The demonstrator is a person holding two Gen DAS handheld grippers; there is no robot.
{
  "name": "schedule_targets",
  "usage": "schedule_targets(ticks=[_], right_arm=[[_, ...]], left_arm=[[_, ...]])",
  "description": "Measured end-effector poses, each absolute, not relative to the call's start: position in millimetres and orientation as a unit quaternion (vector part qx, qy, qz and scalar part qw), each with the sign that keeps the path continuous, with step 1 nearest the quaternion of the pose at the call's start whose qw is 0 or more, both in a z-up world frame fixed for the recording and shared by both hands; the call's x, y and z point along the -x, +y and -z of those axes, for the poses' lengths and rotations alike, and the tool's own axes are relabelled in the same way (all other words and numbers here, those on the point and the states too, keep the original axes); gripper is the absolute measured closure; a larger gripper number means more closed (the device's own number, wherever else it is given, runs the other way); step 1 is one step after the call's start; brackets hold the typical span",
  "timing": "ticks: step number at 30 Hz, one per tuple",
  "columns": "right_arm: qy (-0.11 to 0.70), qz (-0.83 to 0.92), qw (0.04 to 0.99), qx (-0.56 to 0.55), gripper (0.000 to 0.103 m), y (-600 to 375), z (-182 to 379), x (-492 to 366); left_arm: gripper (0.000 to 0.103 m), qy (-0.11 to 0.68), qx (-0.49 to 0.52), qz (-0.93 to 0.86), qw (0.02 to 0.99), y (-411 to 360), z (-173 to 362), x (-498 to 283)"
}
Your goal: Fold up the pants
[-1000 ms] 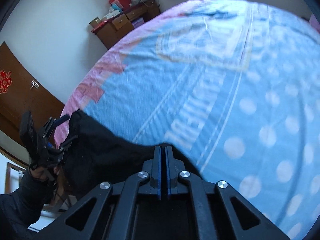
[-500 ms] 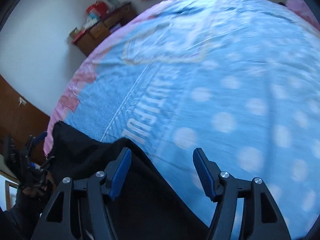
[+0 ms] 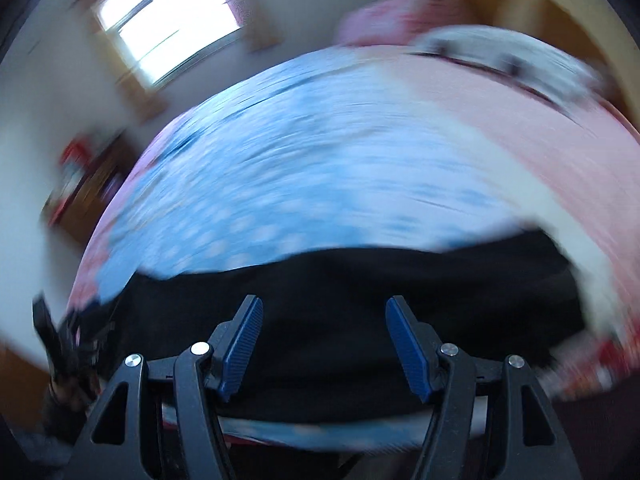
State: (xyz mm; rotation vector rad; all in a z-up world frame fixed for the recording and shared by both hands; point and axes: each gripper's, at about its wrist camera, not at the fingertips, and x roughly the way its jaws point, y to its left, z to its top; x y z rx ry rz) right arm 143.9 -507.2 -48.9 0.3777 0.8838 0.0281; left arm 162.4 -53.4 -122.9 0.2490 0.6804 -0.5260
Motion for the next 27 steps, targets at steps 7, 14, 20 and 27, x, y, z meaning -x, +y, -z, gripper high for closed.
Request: schedule_targets(ticks=[7, 14, 20, 27], right_arm=[[0.392, 0.052, 0.872, -0.289, 0.038, -586.0, 68.2, -131.4], [0.377, 0.036, 0.869, -0.319, 0.091, -600.9, 83.0, -161.9], [0.3, 0.006, 0.919, -0.255, 0.092, -583.7, 32.8, -142.8], [0.382, 0.048, 0.881, -0.276, 0.092, -612.5, 90.1, -113.7]], left_arm=[[0.006, 0.308, -0.149, 0.343, 0.875, -138.0, 120.3, -139.1], [0.031, 0.329, -0.182, 0.392, 0.839, -186.9, 149.7, -127.2], [0.064, 0.375, -0.182, 0.402, 0.815, -194.4, 171.4, -128.7], [0.082, 0.403, -0.156, 0.417, 0.8, -181.5, 173.1, -137.6]])
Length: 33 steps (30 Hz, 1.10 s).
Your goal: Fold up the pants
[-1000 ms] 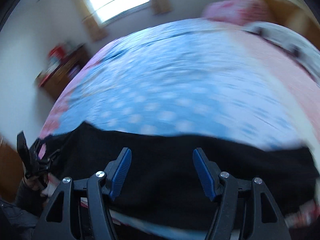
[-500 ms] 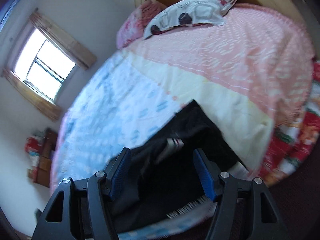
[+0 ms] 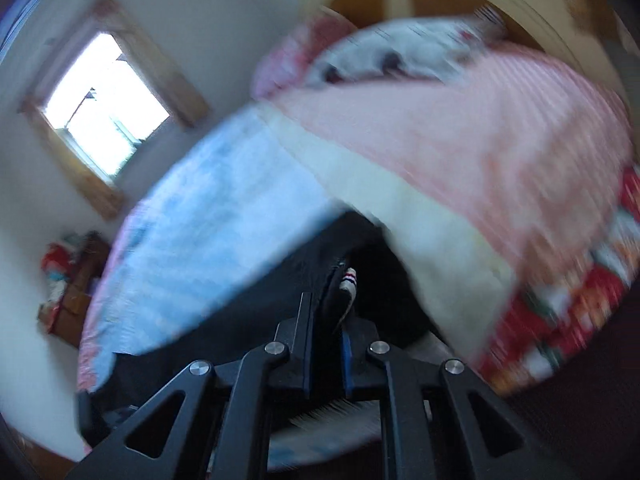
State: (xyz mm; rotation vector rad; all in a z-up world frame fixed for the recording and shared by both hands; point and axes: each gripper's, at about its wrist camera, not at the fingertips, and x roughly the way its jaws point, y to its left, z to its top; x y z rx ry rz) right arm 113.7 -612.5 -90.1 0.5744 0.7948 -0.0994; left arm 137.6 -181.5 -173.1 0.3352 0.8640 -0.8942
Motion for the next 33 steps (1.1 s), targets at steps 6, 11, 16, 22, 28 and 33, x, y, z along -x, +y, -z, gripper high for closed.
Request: schedule_targets(ticks=[6, 11, 16, 22, 28, 33], right_arm=[[0.38, 0.053, 0.871, -0.307, 0.092, -621.7, 102.7, -96.5], [0.37, 0.047, 0.876, -0.307, 0.084, -624.6, 96.1, -99.1], [0.38, 0.067, 0.879, -0.281, 0.059, -616.6, 100.7, -94.4], [0.379, 0.056, 0.879, -0.283, 0.059, -611.2, 107.8, -94.7], [0.376, 0.053, 0.88, -0.286, 0.059, -610.1, 109.5, -96.1], [0.375, 0.047, 0.881, -0.285, 0.06, -605.3, 112.2, -99.5]], left_arm=[[0.082, 0.401, -0.16, 0.431, 0.793, -175.8, 170.6, -135.0], [0.066, 0.377, -0.184, 0.426, 0.801, -177.4, 175.3, -122.3], [0.059, 0.355, -0.199, 0.432, 0.805, -181.4, 173.0, -111.0], [0.061, 0.359, -0.216, 0.423, 0.804, -189.0, 176.5, -115.0], [0.061, 0.343, -0.249, 0.418, 0.803, -195.0, 181.3, -103.1], [0.088, 0.348, -0.242, 0.413, 0.806, -198.4, 177.7, -110.3]])
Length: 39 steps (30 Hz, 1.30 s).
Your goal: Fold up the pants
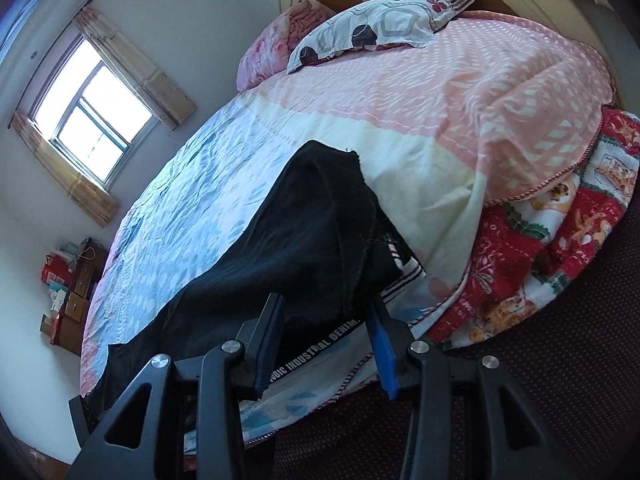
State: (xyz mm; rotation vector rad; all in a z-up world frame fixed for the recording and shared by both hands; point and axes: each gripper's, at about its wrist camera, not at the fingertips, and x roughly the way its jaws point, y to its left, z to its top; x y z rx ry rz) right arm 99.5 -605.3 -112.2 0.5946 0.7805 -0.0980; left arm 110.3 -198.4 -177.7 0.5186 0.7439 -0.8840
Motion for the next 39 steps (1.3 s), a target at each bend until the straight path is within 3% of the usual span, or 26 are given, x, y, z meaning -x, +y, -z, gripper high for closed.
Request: schedule_targets(ticks=[2, 5, 16, 22, 31, 35, 37, 39], right_arm=[[0.371, 0.045, 0.884, -0.282, 0.06, -604.0, 110.2, -99.6], [0.361, 0.048, 0.891, -0.273, 0.076, -603.5, 103.6, -98.3], [0.372, 0.066, 0.88, -0.286, 0.077, -615.7, 108.3, -90.1], [0.353, 0.089, 0.885, -0.29, 0.061, -624.0, 90.6, -77.0], [0.353, 0.051, 0.898, -0.26, 0.061, -592.8, 88.1, -86.9], [0.355, 0.048, 0.893, -0.273, 0.06, -595.4, 95.0, -88.6], [0.355, 0.046, 0.892, -0.276, 0.06, -596.1, 97.2, -88.7], [0.354, 0.043, 0.892, -0.278, 0.06, -595.2, 98.9, -88.2]], left_arm=[[0.096, 0.346, -0.233, 0.418, 0.807, -195.1, 170.9, -111.2], [0.099, 0.342, -0.223, 0.434, 0.803, -183.6, 158.6, -107.5], [0.099, 0.366, -0.215, 0.464, 0.778, -167.8, 169.6, -94.0], [0.081, 0.32, -0.232, 0.429, 0.812, -173.4, 161.1, -99.3], [0.079, 0.316, -0.287, 0.436, 0.793, -205.7, 178.9, -93.2], [0.052, 0.297, -0.311, 0.411, 0.803, -209.4, 182.3, -91.0], [0.051, 0.305, -0.301, 0.413, 0.804, -207.8, 183.1, -96.0], [0.062, 0.323, -0.279, 0.42, 0.801, -205.6, 183.3, -102.8]])
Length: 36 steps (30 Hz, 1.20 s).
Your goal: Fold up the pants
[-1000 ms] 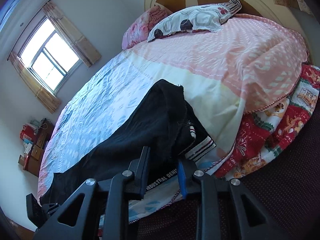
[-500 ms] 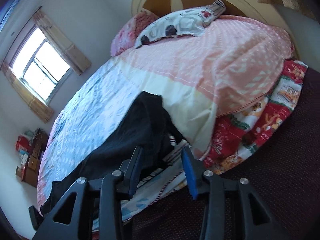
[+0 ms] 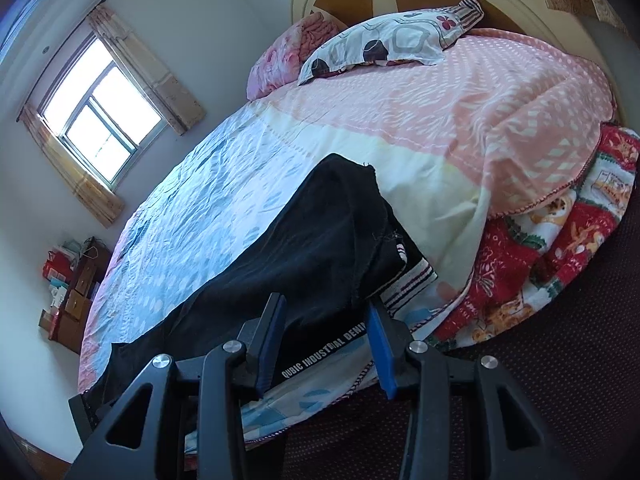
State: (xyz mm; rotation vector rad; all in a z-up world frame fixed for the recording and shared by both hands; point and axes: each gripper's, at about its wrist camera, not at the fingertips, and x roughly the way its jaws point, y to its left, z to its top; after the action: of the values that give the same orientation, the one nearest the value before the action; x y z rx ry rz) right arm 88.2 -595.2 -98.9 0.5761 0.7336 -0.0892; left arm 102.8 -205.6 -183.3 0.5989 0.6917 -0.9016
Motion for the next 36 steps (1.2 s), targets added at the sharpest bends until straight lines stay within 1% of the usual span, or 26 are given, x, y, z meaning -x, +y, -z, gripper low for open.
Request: schedule_targets(ticks=[1, 2, 3, 4, 9, 12, 14, 16, 18, 19, 21, 23, 25, 27, 28, 29, 30, 31, 32, 33, 36], right_arm=[[0.353, 0.042, 0.893, -0.277, 0.06, -594.7, 99.2, -87.9], [0.351, 0.043, 0.893, -0.277, 0.06, -594.6, 99.2, -87.4], [0.348, 0.044, 0.894, -0.278, 0.06, -595.3, 98.7, -86.0], [0.344, 0.047, 0.895, -0.279, 0.06, -596.7, 97.7, -84.4], [0.321, 0.085, 0.899, -0.286, 0.06, -614.0, 87.2, -74.3], [0.305, 0.107, 0.9, -0.294, 0.06, -627.5, 78.0, -71.7], [0.301, 0.108, 0.901, -0.292, 0.06, -633.5, 70.3, -75.6], [0.303, 0.1, 0.905, -0.281, 0.058, -634.8, 62.9, -83.5], [0.313, 0.089, 0.907, -0.266, 0.049, -632.8, 58.0, -96.1], [0.322, 0.08, 0.906, -0.262, 0.048, -630.9, 58.1, -103.4], [0.348, 0.065, 0.901, -0.251, 0.048, -627.1, 61.4, -120.9], [0.372, 0.073, 0.895, -0.233, 0.048, -624.3, 66.6, -136.3], [0.376, 0.067, 0.893, -0.238, 0.048, -627.2, 70.3, -144.2], [0.388, 0.057, 0.883, -0.258, 0.048, -635.4, 75.9, -154.7], [0.39, 0.044, 0.881, -0.265, 0.049, -637.0, 77.1, -158.9], [0.399, 0.02, 0.876, -0.271, 0.06, -636.1, 78.3, -164.8], [0.407, 0.013, 0.874, -0.267, 0.077, -633.8, 78.9, -170.3], [0.41, 0.023, 0.877, -0.252, 0.082, -631.1, 77.4, -173.8], [0.411, 0.021, 0.879, -0.24, 0.092, -627.7, 75.7, -176.2], [0.407, 0.014, 0.884, -0.229, 0.097, -623.2, 71.5, -178.2], [0.374, 0.016, 0.902, -0.213, 0.098, -615.6, 54.0, -177.0]], left_arm=[[0.086, 0.33, -0.269, 0.424, 0.799, -203.6, 182.8, -105.3], [0.093, 0.332, -0.262, 0.426, 0.8, -202.3, 180.3, -105.7], [0.095, 0.327, -0.262, 0.424, 0.803, -200.8, 177.0, -104.5], [0.096, 0.325, -0.264, 0.424, 0.803, -200.2, 175.8, -103.4], [0.097, 0.314, -0.268, 0.44, 0.798, -190.6, 164.6, -92.5], [0.098, 0.328, -0.255, 0.454, 0.788, -184.1, 163.7, -92.5], [0.098, 0.327, -0.267, 0.453, 0.785, -182.0, 168.3, -90.6], [0.098, 0.332, -0.274, 0.451, 0.782, -182.0, 172.9, -90.2], [0.098, 0.334, -0.272, 0.447, 0.784, -182.8, 176.1, -92.3], [0.098, 0.335, -0.268, 0.446, 0.786, -183.5, 176.5, -94.0], [0.091, 0.325, -0.268, 0.44, 0.793, -185.9, 175.3, -93.5], [0.09, 0.323, -0.264, 0.443, 0.794, -187.7, 176.2, -93.2], [0.087, 0.326, -0.267, 0.44, 0.793, -189.9, 178.5, -93.5], [0.08, 0.323, -0.268, 0.439, 0.794, -190.9, 178.5, -92.9], [0.069, 0.321, -0.268, 0.437, 0.796, -191.3, 177.3, -93.1], [0.054, 0.315, -0.267, 0.43, 0.803, -191.1, 175.5, -93.4], [0.046, 0.308, -0.265, 0.423, 0.81, -189.9, 173.2, -93.6], [0.033, 0.302, -0.263, 0.42, 0.815, -188.3, 171.6, -93.9], [0.023, 0.298, -0.259, 0.419, 0.818, -187.1, 170.5, -94.7], [0.021, 0.298, -0.256, 0.417, 0.82, -186.8, 170.3, -96.0], [0.02, 0.304, -0.258, 0.413, 0.819, -188.5, 174.6, -100.3]])
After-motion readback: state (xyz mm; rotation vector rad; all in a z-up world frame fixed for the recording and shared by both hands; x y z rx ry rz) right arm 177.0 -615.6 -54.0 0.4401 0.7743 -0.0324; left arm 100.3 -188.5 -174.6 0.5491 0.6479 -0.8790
